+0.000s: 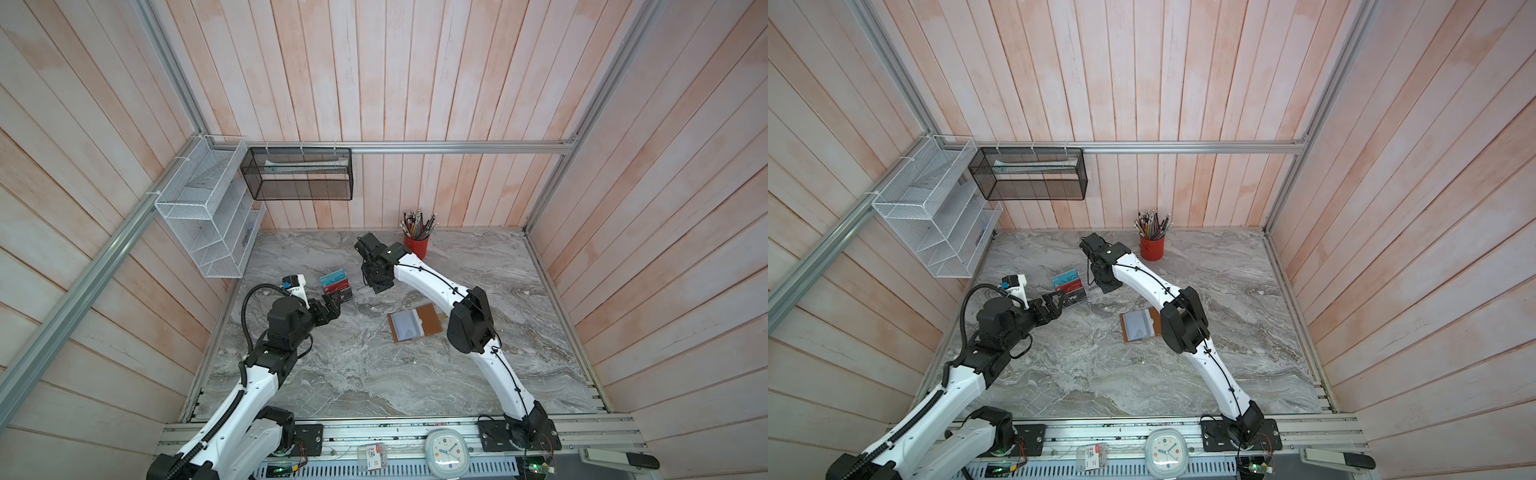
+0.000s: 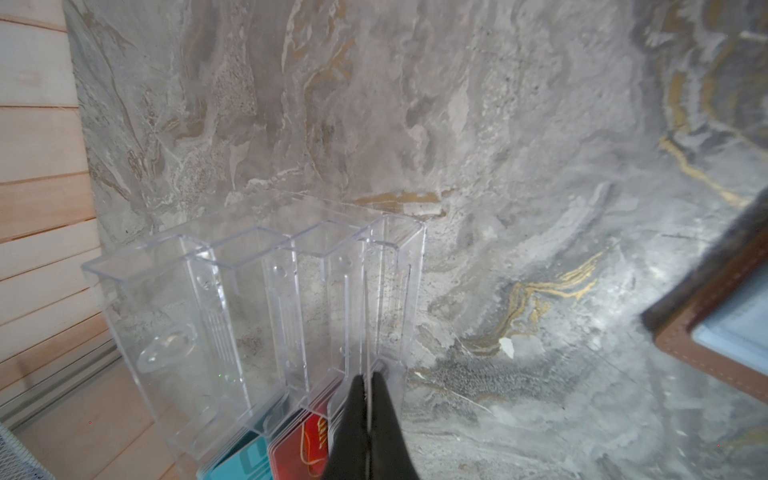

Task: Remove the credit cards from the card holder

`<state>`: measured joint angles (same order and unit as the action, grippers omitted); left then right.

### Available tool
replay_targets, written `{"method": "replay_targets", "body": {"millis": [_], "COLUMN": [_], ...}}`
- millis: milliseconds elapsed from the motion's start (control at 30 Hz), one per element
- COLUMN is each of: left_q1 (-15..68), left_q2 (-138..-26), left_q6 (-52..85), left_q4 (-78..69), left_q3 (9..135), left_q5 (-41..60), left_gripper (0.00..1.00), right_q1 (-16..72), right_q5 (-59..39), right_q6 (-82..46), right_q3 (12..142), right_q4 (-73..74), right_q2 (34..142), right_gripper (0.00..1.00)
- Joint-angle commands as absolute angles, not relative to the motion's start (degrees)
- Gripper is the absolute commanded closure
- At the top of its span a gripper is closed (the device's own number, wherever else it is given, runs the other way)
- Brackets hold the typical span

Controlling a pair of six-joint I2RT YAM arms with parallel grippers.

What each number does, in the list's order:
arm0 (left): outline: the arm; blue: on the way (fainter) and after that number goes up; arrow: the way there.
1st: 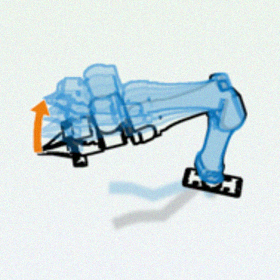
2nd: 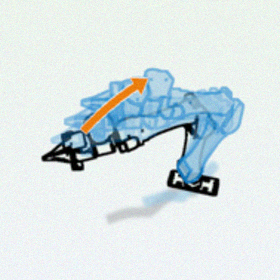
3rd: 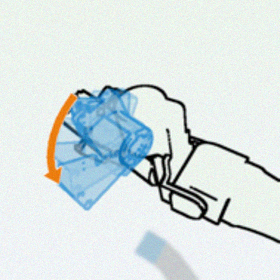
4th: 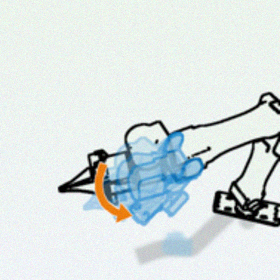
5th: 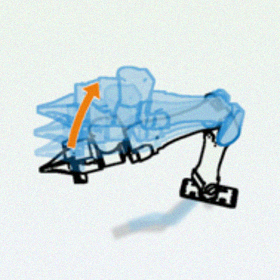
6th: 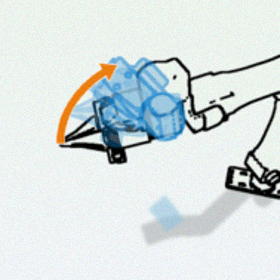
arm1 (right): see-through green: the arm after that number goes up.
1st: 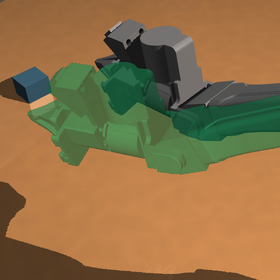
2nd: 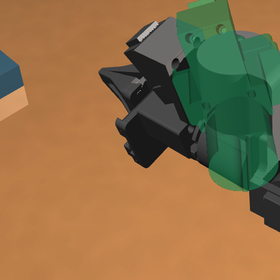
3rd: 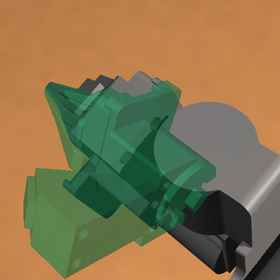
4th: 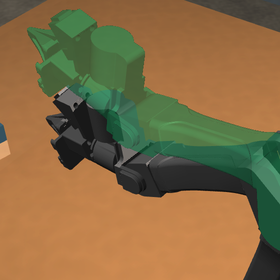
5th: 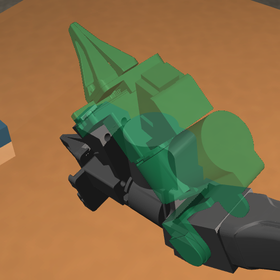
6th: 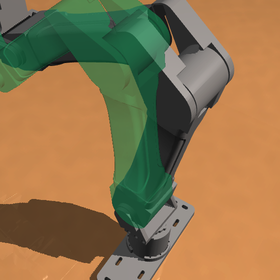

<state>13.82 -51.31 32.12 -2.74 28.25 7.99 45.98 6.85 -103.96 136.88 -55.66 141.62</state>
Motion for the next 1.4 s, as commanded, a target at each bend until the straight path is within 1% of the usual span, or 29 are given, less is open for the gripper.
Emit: {"method": "replay_targets", "body": {"millis": [0,367,1367], "left_q1": [13.8,13.8,13.5], "left_q2": [-51.4,-51.0,-50.3], "left_q6": [31.3,31.1,30.6], "left_q4": [-4.4,-4.3,-4.5], "left_q3": [28.3,27.6,26.3], "left_q5": [8.6,8.6,8.7], "left_gripper": [0.0,0.0,0.0], "right_q1": [45.8,46.3,46.9], "right_q5": [8.8,7.8,7.1], "right_q6": [-104.6,-104.9,-106.2], "right_q3": [137.8,138.4,137.1], "right_q4": [-58.7,-58.0,-56.3], "right_q2": [141.3,143.3,144.3], "right_gripper": [1.0,1.0,1.0]}}
